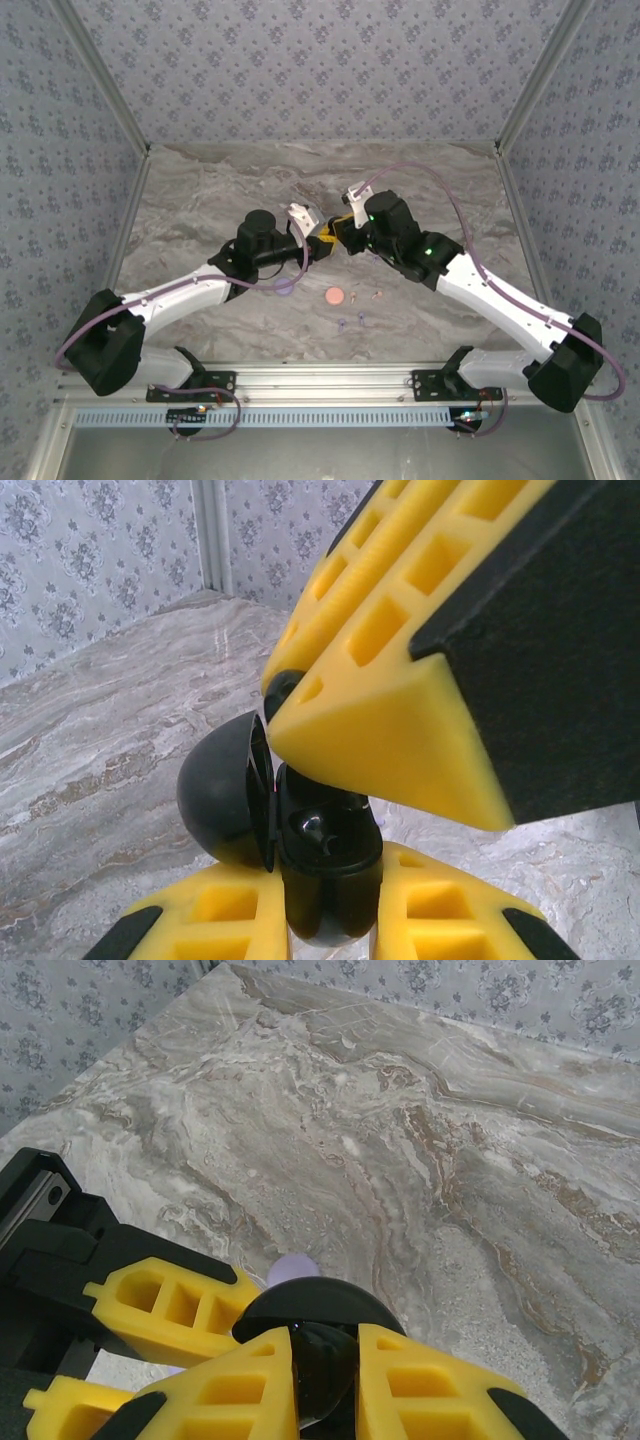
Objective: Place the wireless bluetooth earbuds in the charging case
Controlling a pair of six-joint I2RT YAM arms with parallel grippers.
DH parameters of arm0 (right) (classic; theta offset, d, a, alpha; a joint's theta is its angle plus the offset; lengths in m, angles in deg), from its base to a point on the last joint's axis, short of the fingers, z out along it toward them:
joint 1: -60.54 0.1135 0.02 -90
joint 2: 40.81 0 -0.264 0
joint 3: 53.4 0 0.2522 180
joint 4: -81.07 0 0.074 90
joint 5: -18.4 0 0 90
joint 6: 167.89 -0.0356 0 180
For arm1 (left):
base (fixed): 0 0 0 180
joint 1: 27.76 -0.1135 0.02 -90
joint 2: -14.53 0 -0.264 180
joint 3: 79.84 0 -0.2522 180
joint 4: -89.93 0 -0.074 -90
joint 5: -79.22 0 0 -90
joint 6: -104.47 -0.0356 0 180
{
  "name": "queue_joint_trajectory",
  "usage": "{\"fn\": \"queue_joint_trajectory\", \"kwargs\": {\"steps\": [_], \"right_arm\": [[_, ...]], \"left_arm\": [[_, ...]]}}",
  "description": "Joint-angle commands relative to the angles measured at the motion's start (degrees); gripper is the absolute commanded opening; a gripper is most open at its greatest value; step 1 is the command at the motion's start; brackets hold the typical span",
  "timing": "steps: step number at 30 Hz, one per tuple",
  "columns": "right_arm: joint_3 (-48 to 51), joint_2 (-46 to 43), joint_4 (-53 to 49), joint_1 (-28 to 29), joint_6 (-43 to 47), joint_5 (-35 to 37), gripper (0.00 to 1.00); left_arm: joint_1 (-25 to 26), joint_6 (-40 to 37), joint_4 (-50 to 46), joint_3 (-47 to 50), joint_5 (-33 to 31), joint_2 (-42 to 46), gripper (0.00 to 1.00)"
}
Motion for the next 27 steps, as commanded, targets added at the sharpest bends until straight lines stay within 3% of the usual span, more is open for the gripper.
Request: {"fn": "queue_joint_trajectory", "kwargs": {"steps": [1, 9, 15, 22, 27], "right_arm": [[-0.9, 1.0, -0.8, 0.7, 1.1, 0.4, 0.2], [-1.1, 1.0, -2.9, 0.7, 2.4, -1.8, 0.21], [-2.0, 0.6, -3.5, -0.9, 1.6, -8.8, 0.28], [-3.9, -3.1, -2.0, -4.5, -2.5, -12.7, 0.47], [-2.6, -7.7, -0.5, -10.1, -6.5, -18.3, 0.63]], "left_arm": [[0.4, -0.1, 1.8, -2.4, 1.2, 0.1, 0.0], [0.4, 0.2, 2.1, -2.5, 1.0, 0.2, 0.0], [0.4, 0.2, 2.0, -2.5, 0.9, 0.1, 0.0], [0.4, 0.7, 3.1, -2.1, 1.0, 0.1, 0.0], [0.4, 2.6, 6.1, -1.4, 1.5, 0.2, 0.0]]}}
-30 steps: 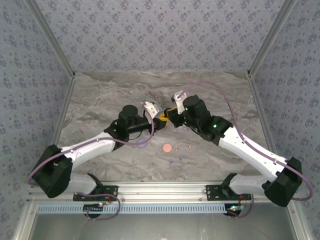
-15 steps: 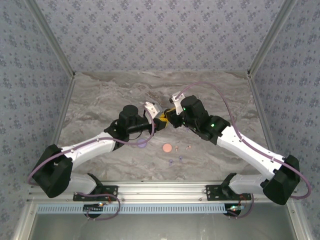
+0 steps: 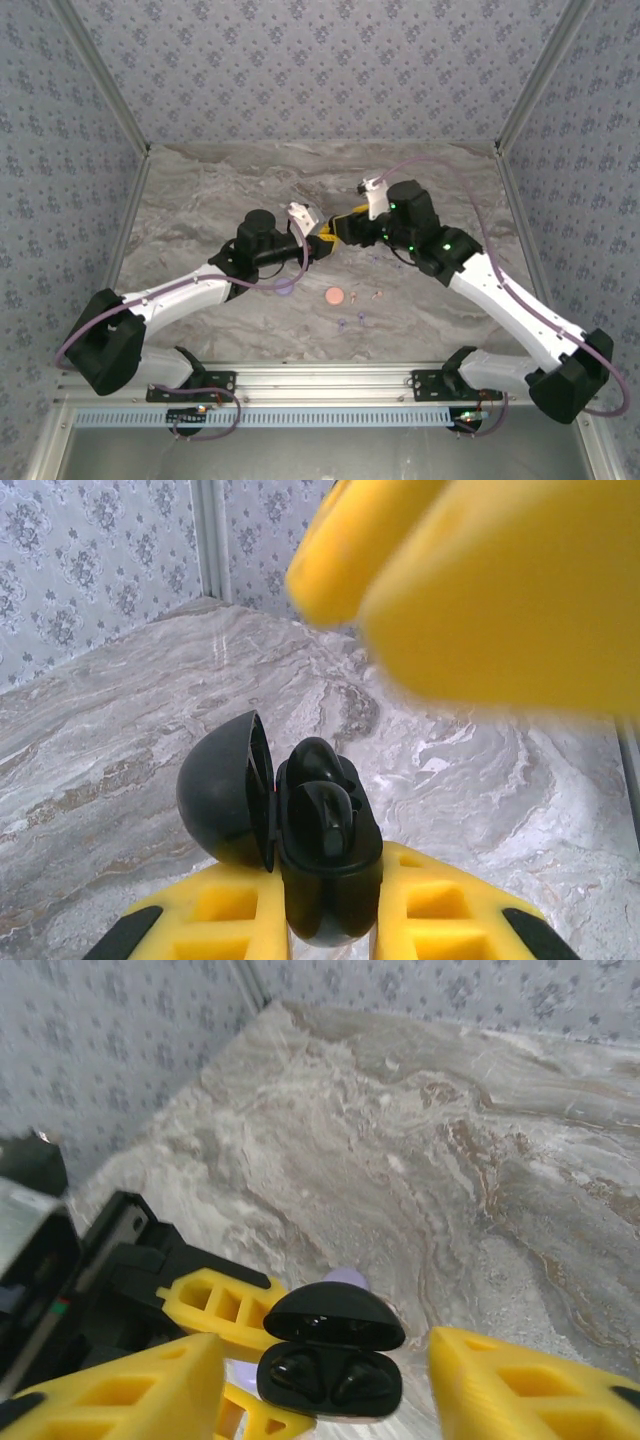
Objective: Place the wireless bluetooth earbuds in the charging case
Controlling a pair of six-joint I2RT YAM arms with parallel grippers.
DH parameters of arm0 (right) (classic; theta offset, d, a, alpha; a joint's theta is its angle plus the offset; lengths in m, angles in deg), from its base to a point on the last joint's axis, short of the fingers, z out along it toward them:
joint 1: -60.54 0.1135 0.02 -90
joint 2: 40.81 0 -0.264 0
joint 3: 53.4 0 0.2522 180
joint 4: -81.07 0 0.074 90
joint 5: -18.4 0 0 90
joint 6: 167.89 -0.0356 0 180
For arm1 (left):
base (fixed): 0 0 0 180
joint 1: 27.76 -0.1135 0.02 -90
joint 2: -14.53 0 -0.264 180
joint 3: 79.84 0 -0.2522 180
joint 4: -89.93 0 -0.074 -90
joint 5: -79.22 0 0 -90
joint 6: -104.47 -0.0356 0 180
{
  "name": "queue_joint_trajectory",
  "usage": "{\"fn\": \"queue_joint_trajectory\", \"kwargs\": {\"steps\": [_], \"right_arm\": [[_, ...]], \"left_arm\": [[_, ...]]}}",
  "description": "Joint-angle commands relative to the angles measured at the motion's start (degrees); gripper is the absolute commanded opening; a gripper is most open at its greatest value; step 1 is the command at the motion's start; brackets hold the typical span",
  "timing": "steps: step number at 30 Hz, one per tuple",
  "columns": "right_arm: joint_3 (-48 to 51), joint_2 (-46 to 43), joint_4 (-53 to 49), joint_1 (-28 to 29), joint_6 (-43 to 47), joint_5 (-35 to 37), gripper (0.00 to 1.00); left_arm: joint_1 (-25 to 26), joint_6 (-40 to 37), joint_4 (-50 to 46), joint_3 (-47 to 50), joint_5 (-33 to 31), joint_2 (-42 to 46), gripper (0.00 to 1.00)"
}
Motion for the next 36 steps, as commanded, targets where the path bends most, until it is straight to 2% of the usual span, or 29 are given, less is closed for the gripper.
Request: {"fn": "queue_joint_trajectory", "kwargs": {"steps": [1, 4, 8, 12, 17, 25, 36], "right_arm": [[-0.5, -4.2, 1.3, -4.4, -4.2, -7.2, 0.68], [2.4, -6.1, 3.4, -9.6, -7.0, -14.3, 0.84], [4.7, -6.2, 6.5, -15.0, -10.6, -22.4, 0.99], [3.9, -4.5, 10.0, -16.2, -12.4, -28.3, 1.0], [0.4, -0.9, 9.3, -14.2, -10.6, -35.0, 1.0], [-3.1, 3.7, 8.0, -10.2, -8.0, -37.8, 1.0], [-3.7, 1.3, 7.4, -9.7, -7.0, -38.9, 1.0]], "left_arm": [[0.4, 2.2, 5.4, -1.1, 1.5, 0.5, 0.0], [0.0, 4.2, 8.9, -0.5, 2.6, 0.6, 0.0], [-1.0, 6.0, 11.4, -1.1, 6.3, 1.0, 0.0], [-2.2, 5.9, 11.6, -2.4, 11.8, 1.8, 0.0], [-2.8, 5.4, 10.6, -4.5, 15.7, 2.2, 0.0], [-2.8, 5.4, 9.6, -6.1, 17.1, 1.5, 0.0], [-2.8, 4.3, 6.8, -6.7, 16.4, 1.1, 0.0]]}}
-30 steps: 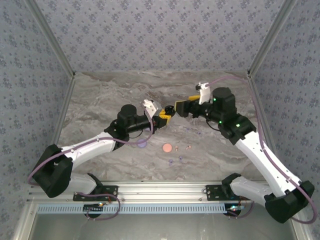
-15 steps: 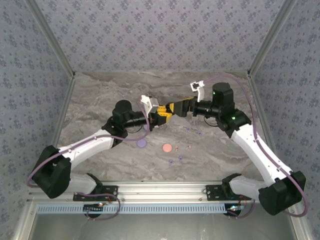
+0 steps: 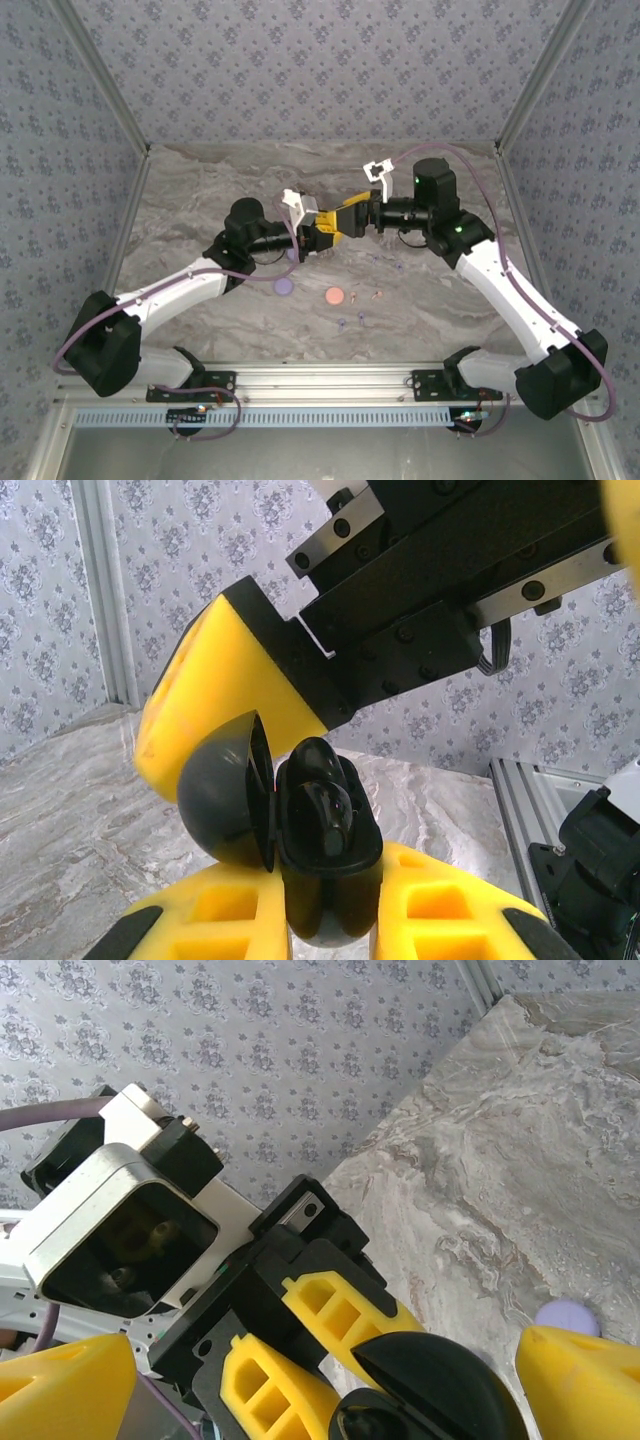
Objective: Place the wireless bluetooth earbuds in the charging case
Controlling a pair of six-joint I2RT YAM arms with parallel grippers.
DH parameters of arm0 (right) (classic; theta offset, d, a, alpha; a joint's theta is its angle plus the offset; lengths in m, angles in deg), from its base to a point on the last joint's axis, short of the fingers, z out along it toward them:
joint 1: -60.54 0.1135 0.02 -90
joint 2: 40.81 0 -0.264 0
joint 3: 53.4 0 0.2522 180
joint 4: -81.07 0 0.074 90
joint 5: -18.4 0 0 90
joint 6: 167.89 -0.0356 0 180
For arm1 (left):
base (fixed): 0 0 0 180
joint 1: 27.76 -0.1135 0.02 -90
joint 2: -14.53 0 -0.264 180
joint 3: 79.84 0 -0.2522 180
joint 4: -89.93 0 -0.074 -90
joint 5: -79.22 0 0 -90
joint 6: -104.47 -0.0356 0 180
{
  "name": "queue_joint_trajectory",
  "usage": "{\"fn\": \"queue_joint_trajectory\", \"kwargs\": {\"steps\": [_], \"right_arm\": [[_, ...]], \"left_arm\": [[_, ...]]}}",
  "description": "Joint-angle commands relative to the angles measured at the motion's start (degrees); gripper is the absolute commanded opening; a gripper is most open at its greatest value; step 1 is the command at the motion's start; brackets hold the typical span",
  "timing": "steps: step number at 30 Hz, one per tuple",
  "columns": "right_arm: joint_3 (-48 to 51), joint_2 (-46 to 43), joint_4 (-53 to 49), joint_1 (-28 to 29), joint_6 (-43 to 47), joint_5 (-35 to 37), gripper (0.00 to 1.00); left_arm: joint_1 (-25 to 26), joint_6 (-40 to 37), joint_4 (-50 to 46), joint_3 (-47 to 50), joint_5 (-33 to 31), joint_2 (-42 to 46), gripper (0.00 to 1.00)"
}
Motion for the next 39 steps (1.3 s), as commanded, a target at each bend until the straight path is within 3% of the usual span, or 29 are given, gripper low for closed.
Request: {"fn": "queue_joint_trajectory", "kwargs": {"steps": [1, 12, 16, 21, 23, 27, 31, 35, 39], "right_arm": [[-1.1, -2.6, -0.6, 0.5, 1.6, -1.7, 1.0], [1.8, -7.1, -4.3, 0.9, 2.5, 3.4, 1.0], [-0.5, -7.9, -9.4, 0.8, 6.0, 13.3, 1.0], [1.0, -12.4, -10.3, -0.7, 8.3, 31.1, 1.0], [4.3, -15.4, -8.1, -2.0, 8.4, 35.9, 1.0], [12.8, -20.4, -1.8, -5.0, 4.2, 38.5, 1.0], [20.6, -21.6, 5.0, -7.1, -7.3, 38.2, 1.0], [26.4, -19.7, 11.6, -7.6, -15.4, 35.5, 1.0], [26.7, -16.6, 12.4, -7.5, -17.1, 33.0, 1.0]], "left_arm": [[-0.3, -0.8, -0.2, -2.7, 0.9, 0.7, 0.0], [-0.3, -0.3, 0.1, -2.9, 0.5, -0.3, 0.0], [-0.4, -0.5, -1.0, -2.9, -0.3, -0.2, 0.0], [-1.9, 4.4, 0.2, -1.2, -4.3, 0.0, 0.0], [-3.7, 7.7, 1.6, -0.2, -5.3, -0.4, 0.0], [-8.1, 12.1, -0.3, 0.5, -7.6, -1.6, 0.0], [-15.8, 17.1, -3.8, -1.2, -4.6, -5.3, 0.0], [-23.4, 20.0, -17.7, -8.7, 1.5, -13.0, 0.0], [-28.3, 19.7, -31.2, -16.2, 7.1, -22.3, 0.0]]}}
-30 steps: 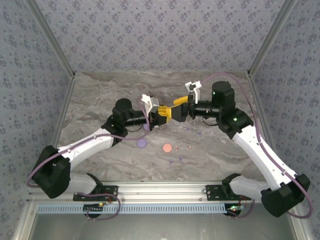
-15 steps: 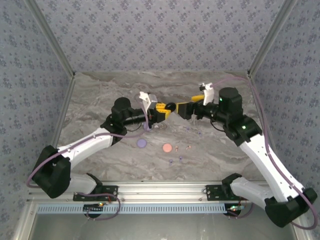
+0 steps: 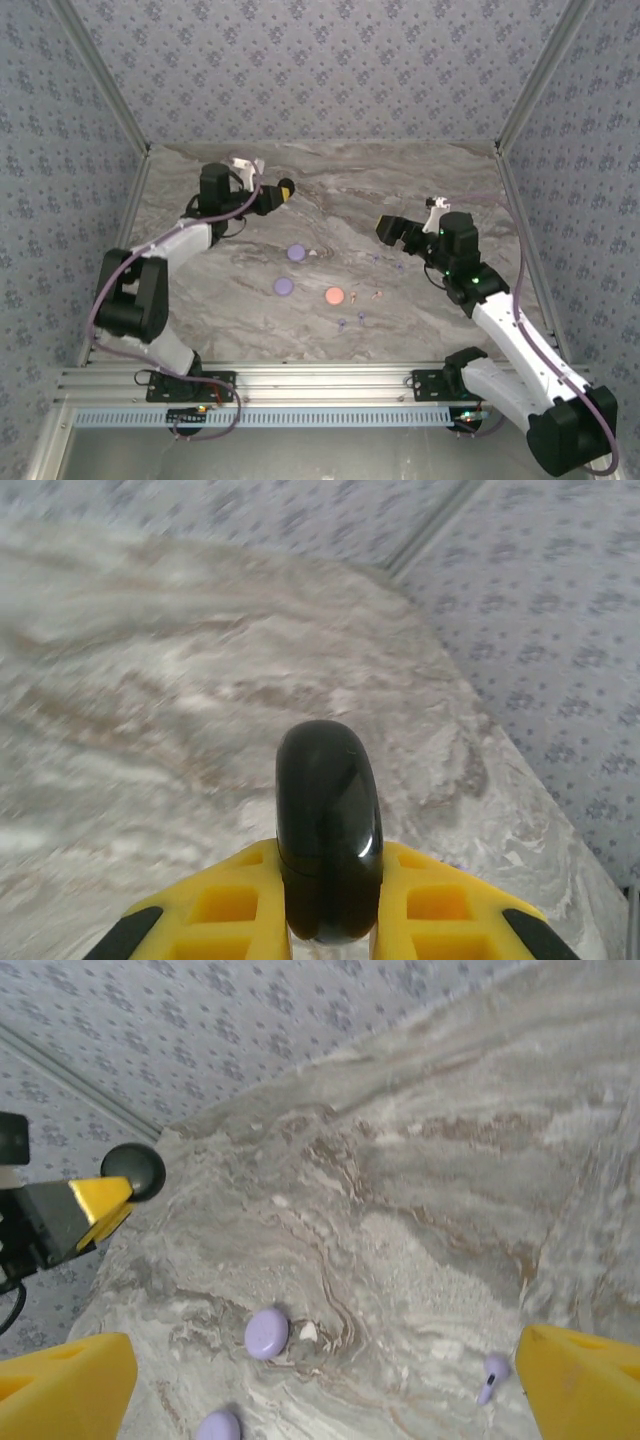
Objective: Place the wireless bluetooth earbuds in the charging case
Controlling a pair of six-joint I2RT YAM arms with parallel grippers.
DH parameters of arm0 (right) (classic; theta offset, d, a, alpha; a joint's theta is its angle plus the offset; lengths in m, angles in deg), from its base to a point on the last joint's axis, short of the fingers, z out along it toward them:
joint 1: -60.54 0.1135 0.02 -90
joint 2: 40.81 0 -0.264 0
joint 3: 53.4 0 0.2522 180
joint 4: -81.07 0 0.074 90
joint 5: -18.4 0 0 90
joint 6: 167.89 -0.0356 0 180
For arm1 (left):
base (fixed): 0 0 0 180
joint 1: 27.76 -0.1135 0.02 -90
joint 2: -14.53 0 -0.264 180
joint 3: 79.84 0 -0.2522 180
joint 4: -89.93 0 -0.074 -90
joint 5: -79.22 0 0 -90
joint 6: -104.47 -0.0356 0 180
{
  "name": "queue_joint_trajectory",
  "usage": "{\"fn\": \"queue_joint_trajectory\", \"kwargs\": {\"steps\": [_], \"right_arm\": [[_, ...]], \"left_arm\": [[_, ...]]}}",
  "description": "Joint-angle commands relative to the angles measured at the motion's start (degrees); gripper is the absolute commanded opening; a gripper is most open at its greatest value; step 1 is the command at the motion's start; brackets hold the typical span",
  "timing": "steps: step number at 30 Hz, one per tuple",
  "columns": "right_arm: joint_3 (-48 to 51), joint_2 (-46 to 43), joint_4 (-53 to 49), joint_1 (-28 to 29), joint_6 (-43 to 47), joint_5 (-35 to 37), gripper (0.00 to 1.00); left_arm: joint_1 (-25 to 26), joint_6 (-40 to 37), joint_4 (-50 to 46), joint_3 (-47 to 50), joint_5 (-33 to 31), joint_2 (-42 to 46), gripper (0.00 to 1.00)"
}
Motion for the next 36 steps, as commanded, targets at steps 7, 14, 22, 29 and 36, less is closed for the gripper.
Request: {"fn": "queue_joint_trajectory", "kwargs": {"steps": [7, 14, 22, 29, 36], "right_arm": [[-4.4, 4.5, 0.7, 1.0, -2.4, -2.3, 1.0], [-6.6, 5.9, -2.7, 2.1, -1.8, -2.2, 1.0], [-9.4, 7.0, -9.3, 2.8, 1.7, -1.8, 1.0], [-12.9, 8.5, -16.7, 4.6, 6.3, 1.7, 1.0], [-20.1, 14.9, -26.8, 9.8, 11.5, 9.4, 1.0]], "left_arm": [[-5.5, -2.1, -24.9, -12.8, 9.4, -16.2, 0.0], [-5.6, -2.1, -29.1, -17.3, 6.5, -22.9, 0.0], [-5.6, -3.7, -32.1, -19.0, 3.2, -25.0, 0.23], [-6.1, -6.1, -35.0, -19.7, -0.5, -23.4, 0.45], [-7.3, -7.0, -32.5, -15.7, -4.8, -12.7, 0.56]]}}
